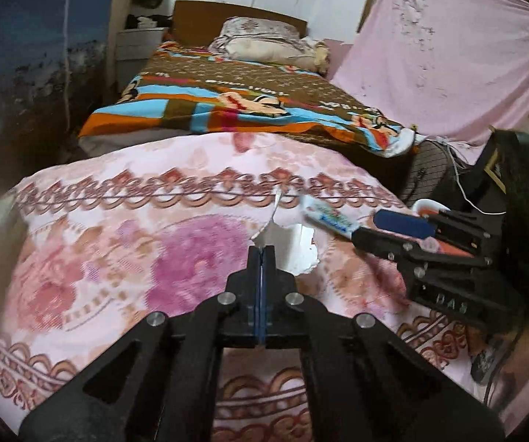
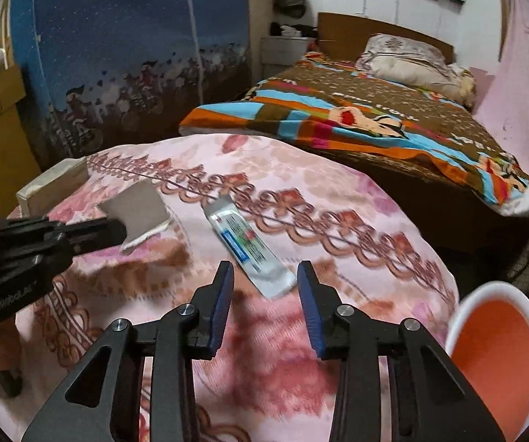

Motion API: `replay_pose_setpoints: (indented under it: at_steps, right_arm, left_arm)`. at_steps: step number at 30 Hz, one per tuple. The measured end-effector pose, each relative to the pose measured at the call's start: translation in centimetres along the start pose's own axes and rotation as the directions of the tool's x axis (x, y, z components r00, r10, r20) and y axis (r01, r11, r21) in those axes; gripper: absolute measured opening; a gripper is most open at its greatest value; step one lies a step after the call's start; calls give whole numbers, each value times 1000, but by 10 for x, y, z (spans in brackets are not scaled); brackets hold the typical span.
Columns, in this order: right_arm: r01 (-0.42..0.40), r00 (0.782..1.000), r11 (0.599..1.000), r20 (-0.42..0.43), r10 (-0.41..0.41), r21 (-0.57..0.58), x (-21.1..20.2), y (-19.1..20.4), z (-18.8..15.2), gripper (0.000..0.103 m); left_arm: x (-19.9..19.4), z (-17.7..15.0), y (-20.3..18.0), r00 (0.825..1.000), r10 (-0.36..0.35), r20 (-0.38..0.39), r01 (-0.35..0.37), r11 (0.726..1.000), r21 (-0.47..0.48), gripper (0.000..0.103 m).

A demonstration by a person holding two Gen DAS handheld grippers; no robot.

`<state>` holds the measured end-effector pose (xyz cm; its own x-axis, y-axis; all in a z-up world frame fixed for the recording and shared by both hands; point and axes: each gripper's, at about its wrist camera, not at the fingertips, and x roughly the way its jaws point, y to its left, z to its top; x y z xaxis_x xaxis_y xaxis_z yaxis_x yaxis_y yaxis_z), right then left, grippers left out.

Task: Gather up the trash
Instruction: 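Grasp the white paper scrap with the left tool while the right tool grasps the toothpaste tube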

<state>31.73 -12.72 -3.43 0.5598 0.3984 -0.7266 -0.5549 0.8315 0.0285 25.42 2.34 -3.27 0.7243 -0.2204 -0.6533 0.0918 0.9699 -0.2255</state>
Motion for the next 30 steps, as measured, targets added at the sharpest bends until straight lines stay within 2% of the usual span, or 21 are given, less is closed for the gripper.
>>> replay_pose_setpoints:
  at_steps: [3,6,7,9,14,17,22,24,28,30]
  right_arm:
    - [-20,998,1000,-66,19,-12,14,1,2,34]
    - [-10,997,1000,-72,8,-24,15,3,1,32]
    - [0,998,1000,-65,-1,-26,14,3,-1,21]
    - [-5,999,1000,-52,3,-26,12,4,-4,18]
    - [-10,1000,1000,8,10,3,1,2,-13,11]
    - [0,997,1000,76,-2,29,-14,0,-18,8]
    - [14,981,998,194,-26,63,-41,0,-27,7]
    - [16,976,998,214,-29,63,-46,3,-28,7]
    - [-13,987,999,160,5,50,-35,5,-22,7]
    - [-16,992,999,124,10,47,-28,6,-20,8]
  left_arm:
    - [-2,-1,7,1000,13,2,-13,1000,-28,31]
    - [-5,-2,8,1000,19,16,-19,999,-28,31]
    - [-7,-2,6,999,24,21,-23,999,-21,31]
    - [-11,-3,4,999,37,35,-37,999,-2,31]
    - [-22,-3,-4,996,47,78,-49,999,19,31]
    - [-29,-4,-9,993,49,106,-53,998,35,31]
    - [-41,-6,-17,987,33,157,-40,998,42,31]
    - [-46,-7,-22,984,39,176,-49,997,55,31]
    - [-46,-9,-23,987,41,158,-51,997,56,31]
    - [-43,-11,-19,989,67,129,-74,996,48,31]
